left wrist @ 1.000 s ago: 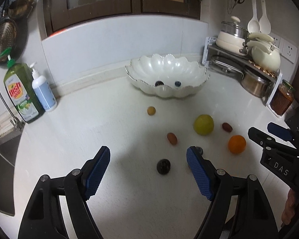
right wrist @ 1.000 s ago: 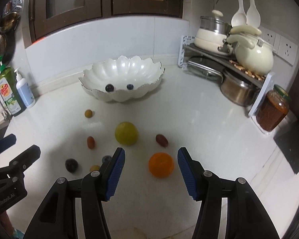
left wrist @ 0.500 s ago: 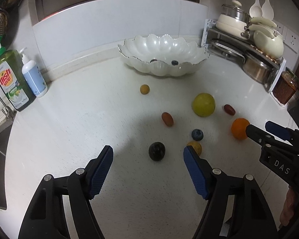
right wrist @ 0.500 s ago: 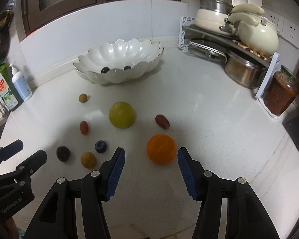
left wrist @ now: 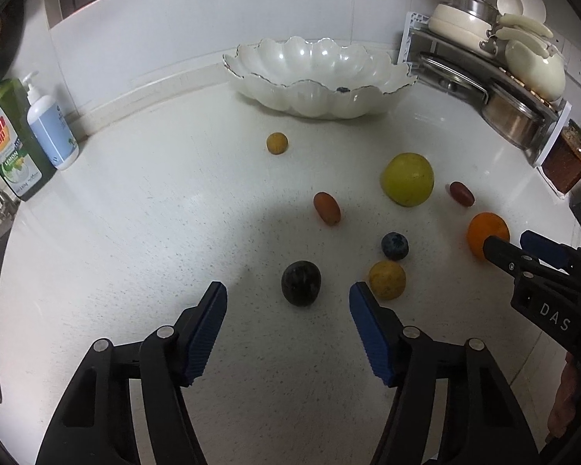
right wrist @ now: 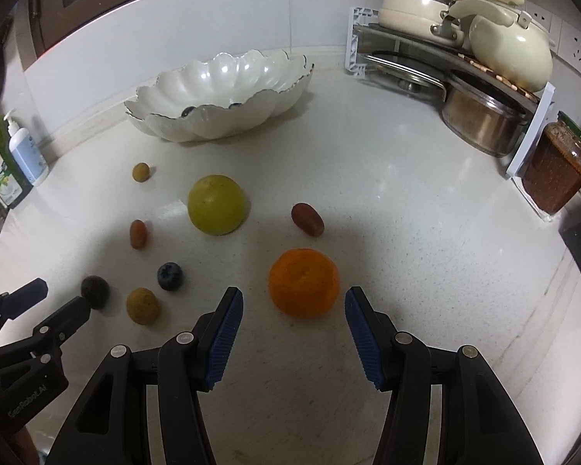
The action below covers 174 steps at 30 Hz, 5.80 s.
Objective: Organize fruits
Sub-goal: 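Close the left tool on another dark plum while the right tool grasps the orange, then lift the plum with the left tool while the right tool lifts the orange toward the bowl, then carry the plum and orange over the white bowl with both tools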
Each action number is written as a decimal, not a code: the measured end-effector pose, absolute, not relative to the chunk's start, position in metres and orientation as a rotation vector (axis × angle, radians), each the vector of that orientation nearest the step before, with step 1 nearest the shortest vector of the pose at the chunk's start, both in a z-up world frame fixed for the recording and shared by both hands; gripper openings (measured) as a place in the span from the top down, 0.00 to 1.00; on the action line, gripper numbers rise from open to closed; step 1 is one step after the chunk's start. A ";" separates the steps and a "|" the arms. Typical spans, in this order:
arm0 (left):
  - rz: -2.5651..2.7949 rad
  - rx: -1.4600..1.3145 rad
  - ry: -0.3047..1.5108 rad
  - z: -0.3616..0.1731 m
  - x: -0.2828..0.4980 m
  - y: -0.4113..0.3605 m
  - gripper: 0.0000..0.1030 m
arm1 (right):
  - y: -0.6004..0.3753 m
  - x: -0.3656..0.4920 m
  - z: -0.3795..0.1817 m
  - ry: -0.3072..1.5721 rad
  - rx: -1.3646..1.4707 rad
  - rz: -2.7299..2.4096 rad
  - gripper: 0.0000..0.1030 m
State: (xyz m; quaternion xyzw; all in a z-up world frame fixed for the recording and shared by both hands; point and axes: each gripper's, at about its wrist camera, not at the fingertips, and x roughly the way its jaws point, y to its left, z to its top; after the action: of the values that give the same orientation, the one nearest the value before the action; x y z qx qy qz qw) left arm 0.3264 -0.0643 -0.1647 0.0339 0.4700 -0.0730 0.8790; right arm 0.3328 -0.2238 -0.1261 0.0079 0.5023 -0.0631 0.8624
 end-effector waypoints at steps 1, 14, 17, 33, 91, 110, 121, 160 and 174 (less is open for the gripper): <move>-0.151 0.071 0.984 -0.166 0.328 -0.065 0.37 | -0.224 0.334 -0.128 1.058 0.017 -0.135 0.46; -0.158 0.054 1.022 -0.181 0.339 -0.068 0.43 | -0.230 0.348 -0.140 1.088 0.012 -0.150 0.46; -0.164 0.057 1.026 -0.182 0.341 -0.069 0.47 | -0.230 0.349 -0.141 1.087 0.013 -0.152 0.46; -0.177 0.052 1.057 -0.189 0.352 -0.072 0.70 | -0.228 0.354 -0.145 1.089 0.001 -0.133 0.52; -0.172 -0.016 0.667 -0.059 0.335 -0.051 0.75 | -0.184 0.345 -0.021 0.722 -0.009 -0.019 0.57; -0.160 0.000 0.537 -0.020 0.367 -0.051 0.75 | -0.180 0.383 0.009 0.641 -0.012 0.005 0.57; -0.168 0.012 0.525 -0.009 0.394 -0.055 0.75 | -0.179 0.414 0.019 0.625 -0.026 0.008 0.57; -0.205 0.067 0.701 -0.002 0.550 -0.080 0.75 | -0.198 0.567 0.007 0.832 -0.021 0.029 0.57; -0.189 0.087 0.838 -0.045 0.608 -0.089 0.75 | -0.203 0.618 -0.041 0.967 -0.050 0.027 0.57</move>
State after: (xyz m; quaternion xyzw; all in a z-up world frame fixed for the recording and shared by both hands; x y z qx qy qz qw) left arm 0.6079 -0.0893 -0.0450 0.0424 0.4062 -0.0918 0.9082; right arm 0.6182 -0.2030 -0.0408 -0.0239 0.4650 0.0128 0.8849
